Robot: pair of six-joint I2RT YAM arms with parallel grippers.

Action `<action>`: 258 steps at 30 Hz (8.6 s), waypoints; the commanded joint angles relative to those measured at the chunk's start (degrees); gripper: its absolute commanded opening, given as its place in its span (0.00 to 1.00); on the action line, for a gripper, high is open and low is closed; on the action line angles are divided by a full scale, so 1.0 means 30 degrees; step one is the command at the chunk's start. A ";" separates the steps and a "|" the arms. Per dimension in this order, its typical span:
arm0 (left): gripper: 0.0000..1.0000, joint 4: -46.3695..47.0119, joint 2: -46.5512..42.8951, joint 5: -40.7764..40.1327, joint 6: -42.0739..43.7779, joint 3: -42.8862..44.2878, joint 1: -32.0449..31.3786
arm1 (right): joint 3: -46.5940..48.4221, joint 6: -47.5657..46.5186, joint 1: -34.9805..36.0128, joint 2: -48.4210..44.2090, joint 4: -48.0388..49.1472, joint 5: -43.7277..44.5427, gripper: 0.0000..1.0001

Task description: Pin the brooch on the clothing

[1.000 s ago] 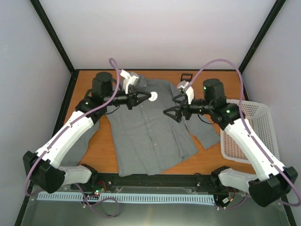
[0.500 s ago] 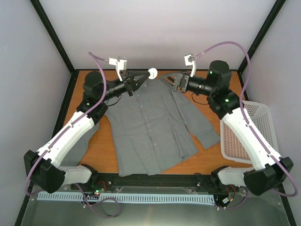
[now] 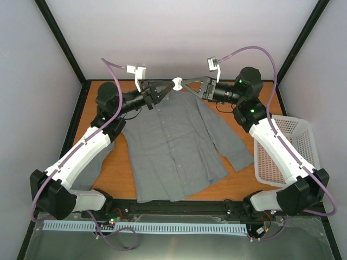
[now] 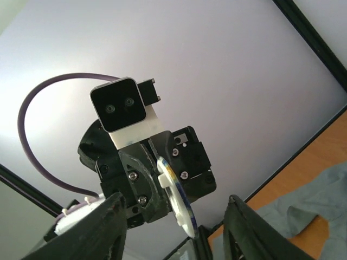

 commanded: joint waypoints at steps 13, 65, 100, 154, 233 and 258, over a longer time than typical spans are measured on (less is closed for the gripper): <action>0.01 0.0777 0.0279 0.0684 -0.0083 0.1047 -0.0127 | -0.0408 0.1081 -0.0041 0.0733 0.1419 -0.0701 0.34; 0.01 -0.2273 -0.1039 -0.1831 0.4336 0.0851 -0.0255 | -0.0337 -0.9213 -0.0245 -0.1873 -0.9544 0.0002 0.74; 0.01 -0.4336 -0.0243 0.7140 0.1967 0.0636 0.2129 | -0.1396 -0.4910 -0.0263 -0.0977 -0.2471 -0.1963 0.43; 0.33 -1.0320 0.0090 0.8767 0.5125 0.2255 0.2073 | -0.1293 -0.6857 0.0545 -0.0023 -0.2753 -0.5474 0.03; 0.01 -1.6971 -0.3402 -0.4574 0.2406 -0.4831 1.0889 | 1.7084 -1.7748 0.6600 2.1826 -1.3172 1.6653 0.59; 0.01 -1.3473 -0.1233 -0.7518 0.5158 -0.5220 1.0965 | 1.8783 -1.7296 0.7186 2.5620 -1.6201 1.6762 0.03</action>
